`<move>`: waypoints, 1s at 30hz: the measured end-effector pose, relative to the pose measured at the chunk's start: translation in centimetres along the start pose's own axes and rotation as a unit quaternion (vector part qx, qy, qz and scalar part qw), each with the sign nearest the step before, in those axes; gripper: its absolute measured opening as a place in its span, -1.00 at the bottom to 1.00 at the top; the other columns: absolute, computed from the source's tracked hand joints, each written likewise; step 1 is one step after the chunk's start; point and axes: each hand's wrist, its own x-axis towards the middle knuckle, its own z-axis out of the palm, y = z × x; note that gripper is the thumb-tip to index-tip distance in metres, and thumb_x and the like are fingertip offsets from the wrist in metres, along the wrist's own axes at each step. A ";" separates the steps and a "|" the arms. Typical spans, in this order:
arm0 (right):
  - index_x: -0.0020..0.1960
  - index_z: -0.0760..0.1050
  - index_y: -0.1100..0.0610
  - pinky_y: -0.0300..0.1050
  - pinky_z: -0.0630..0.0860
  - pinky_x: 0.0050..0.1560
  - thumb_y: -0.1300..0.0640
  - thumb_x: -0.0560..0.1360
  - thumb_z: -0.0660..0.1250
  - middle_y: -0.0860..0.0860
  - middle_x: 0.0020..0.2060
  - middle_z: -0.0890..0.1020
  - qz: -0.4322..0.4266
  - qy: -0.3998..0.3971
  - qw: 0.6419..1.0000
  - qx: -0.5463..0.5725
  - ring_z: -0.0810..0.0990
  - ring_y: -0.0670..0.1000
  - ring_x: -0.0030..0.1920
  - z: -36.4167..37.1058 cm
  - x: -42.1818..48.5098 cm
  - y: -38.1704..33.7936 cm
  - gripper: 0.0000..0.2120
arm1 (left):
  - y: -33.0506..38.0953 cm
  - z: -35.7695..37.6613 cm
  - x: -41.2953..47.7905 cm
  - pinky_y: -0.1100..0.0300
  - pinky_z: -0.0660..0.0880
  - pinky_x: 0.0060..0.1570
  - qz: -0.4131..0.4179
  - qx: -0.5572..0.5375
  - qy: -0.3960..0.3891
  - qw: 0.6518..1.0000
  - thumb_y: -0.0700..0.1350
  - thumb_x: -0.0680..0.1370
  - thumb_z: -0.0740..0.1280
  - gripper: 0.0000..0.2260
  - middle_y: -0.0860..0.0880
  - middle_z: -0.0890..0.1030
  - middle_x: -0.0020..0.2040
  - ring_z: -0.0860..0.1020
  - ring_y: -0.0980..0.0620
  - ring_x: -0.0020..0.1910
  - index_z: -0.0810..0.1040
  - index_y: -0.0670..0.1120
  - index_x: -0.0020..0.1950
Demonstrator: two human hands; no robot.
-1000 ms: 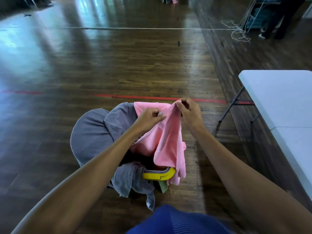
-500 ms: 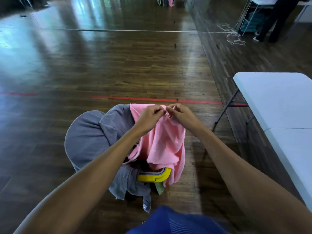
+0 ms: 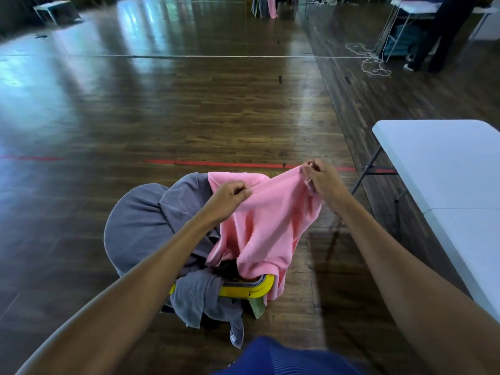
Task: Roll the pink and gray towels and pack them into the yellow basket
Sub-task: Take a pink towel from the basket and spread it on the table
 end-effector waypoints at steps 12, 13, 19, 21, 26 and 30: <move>-0.17 0.63 0.11 -0.12 0.38 -0.24 -0.08 0.42 0.47 0.01 -0.36 0.56 -0.071 -0.153 0.985 -0.018 0.48 -0.03 -0.29 2.9 -1.2 -0.6 -0.76 | 4.2 1.2 1.1 0.38 0.37 -0.16 0.047 -0.018 0.010 0.999 -0.18 0.60 0.27 -0.78 0.19 0.55 -0.27 0.48 0.34 -0.26 0.55 0.04 -0.21; -0.19 0.62 0.12 -0.10 0.38 -0.24 -0.04 0.44 0.47 0.02 -0.37 0.55 -0.072 -0.149 0.986 -0.015 0.47 -0.02 -0.29 3.0 -1.1 -0.5 -0.78 | 4.2 1.2 1.1 0.37 0.37 -0.16 0.043 -0.019 0.010 0.999 -0.17 0.60 0.28 -0.80 0.18 0.55 -0.27 0.48 0.33 -0.26 0.56 0.01 -0.21; -0.19 0.56 0.10 -0.14 0.42 -0.22 0.06 0.51 0.41 -0.08 -0.35 0.55 -0.088 -0.090 0.990 -0.066 0.49 -0.12 -0.30 2.1 -0.2 -0.3 -0.85 | 3.2 0.5 0.8 0.23 0.31 -0.25 0.024 -0.022 0.003 0.999 -0.19 0.60 0.28 -0.76 0.05 0.42 -0.33 0.34 0.16 -0.31 0.49 -0.25 -0.24; -0.18 0.54 0.12 -0.21 0.40 -0.31 0.10 0.53 0.38 -0.15 -0.41 0.51 -0.078 -0.061 0.992 -0.076 0.44 -0.20 -0.40 1.0 0.4 0.1 -0.86 | 2.1 -0.3 0.4 0.22 0.30 -0.24 0.008 -0.015 0.002 1.000 -0.19 0.60 0.29 -0.76 0.03 0.40 -0.32 0.33 0.15 -0.30 0.48 -0.27 -0.25; -0.09 0.57 0.09 -0.15 0.50 -0.25 0.17 0.56 0.31 -0.02 -0.25 0.64 -0.062 -0.043 0.991 -0.108 0.59 -0.11 -0.30 -1.6 0.8 0.4 -0.92 | -0.5 -1.8 -0.4 0.16 0.30 -0.17 -0.037 -0.032 -0.001 0.999 -0.18 0.61 0.27 -0.76 0.01 0.41 -0.30 0.35 0.11 -0.27 0.48 -0.23 -0.24; -0.06 0.64 0.11 -0.40 0.44 -0.36 0.16 0.54 0.35 -0.15 -0.30 0.68 -0.077 -0.066 0.994 -0.045 0.56 -0.25 -0.39 0.0 -0.6 -1.0 -0.91 | 1.7 -0.8 0.4 0.17 0.28 -0.20 0.002 -0.025 -0.003 1.000 -0.24 0.61 0.25 -0.77 -0.01 0.39 -0.30 0.33 0.12 -0.26 0.44 -0.26 -0.25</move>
